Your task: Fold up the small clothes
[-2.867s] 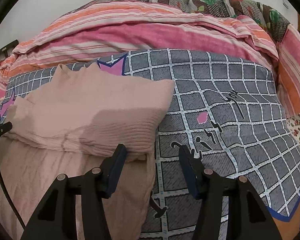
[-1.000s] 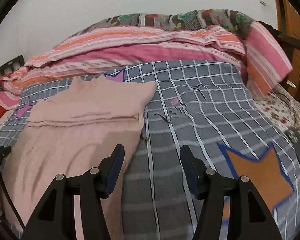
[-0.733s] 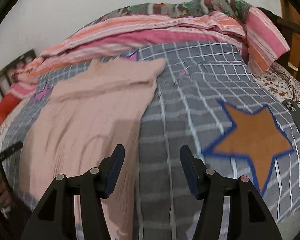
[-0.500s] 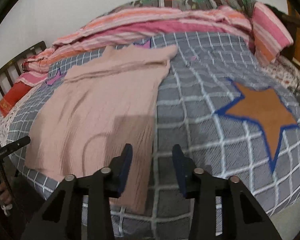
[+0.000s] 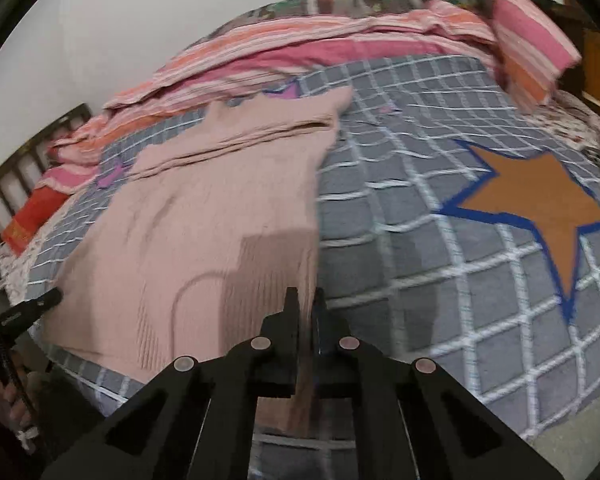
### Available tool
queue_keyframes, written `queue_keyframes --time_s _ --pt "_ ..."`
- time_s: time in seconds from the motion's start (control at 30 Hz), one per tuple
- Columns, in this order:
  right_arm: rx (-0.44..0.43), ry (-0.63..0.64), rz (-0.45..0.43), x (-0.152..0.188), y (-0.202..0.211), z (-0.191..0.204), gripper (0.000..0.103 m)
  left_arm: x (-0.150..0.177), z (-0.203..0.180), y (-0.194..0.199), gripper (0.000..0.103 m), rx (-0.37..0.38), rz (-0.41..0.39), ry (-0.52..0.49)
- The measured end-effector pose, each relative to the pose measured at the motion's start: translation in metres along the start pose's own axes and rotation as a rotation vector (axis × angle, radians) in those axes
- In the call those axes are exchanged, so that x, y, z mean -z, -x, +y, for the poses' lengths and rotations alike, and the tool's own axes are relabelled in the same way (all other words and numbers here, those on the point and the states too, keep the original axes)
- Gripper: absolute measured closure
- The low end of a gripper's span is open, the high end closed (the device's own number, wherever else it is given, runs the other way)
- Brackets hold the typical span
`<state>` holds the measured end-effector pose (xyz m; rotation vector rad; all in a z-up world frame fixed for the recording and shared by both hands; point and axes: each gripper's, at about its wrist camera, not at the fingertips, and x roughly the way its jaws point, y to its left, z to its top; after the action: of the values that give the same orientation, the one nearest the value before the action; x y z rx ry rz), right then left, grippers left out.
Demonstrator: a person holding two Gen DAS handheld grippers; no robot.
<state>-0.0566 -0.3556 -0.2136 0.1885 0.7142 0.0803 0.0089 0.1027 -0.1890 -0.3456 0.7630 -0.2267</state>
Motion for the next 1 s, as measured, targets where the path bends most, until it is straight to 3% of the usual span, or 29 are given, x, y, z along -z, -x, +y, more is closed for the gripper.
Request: queue_keyframes --time_s 0.17,0.23,0.27,0.5,0.57,0.6,0.63,0.73,1.0 --pt "-0.044 -0.021 0.04 0.0 -0.008 0.001 0.094 0.007 0.0 -0.009 0.092 0.034 0.07 0.018" --pt "-0.077 -0.028 0.061 0.002 -0.009 0.003 0.078 0.01 -0.001 -0.011 0.086 0.047 0.096 0.009" --pt "-0.089 -0.028 0.068 0.005 -0.009 0.004 0.077 0.013 -0.002 -0.012 0.085 0.044 0.101 0.004" --pt "-0.111 0.001 0.113 0.029 -0.008 0.017 0.075 0.026 -0.008 -0.008 0.084 0.065 0.109 0.007" --pt "-0.108 -0.011 0.128 0.031 -0.011 0.018 0.08 0.025 -0.009 -0.008 0.085 0.068 0.115 0.021" --pt "-0.111 -0.011 0.124 0.031 -0.011 0.018 0.098 0.025 -0.01 -0.007 0.088 0.08 0.111 0.028" --pt "-0.116 -0.006 0.114 0.03 -0.009 0.019 0.098 0.024 -0.01 -0.004 0.096 0.094 0.103 0.031" --pt "-0.139 -0.009 0.06 0.025 0.005 0.019 0.098 0.015 -0.013 0.019 0.096 0.181 0.028 0.048" --pt "-0.244 -0.126 -0.053 -0.01 0.053 0.007 0.098 -0.029 -0.033 0.063 0.097 0.195 -0.098 0.006"
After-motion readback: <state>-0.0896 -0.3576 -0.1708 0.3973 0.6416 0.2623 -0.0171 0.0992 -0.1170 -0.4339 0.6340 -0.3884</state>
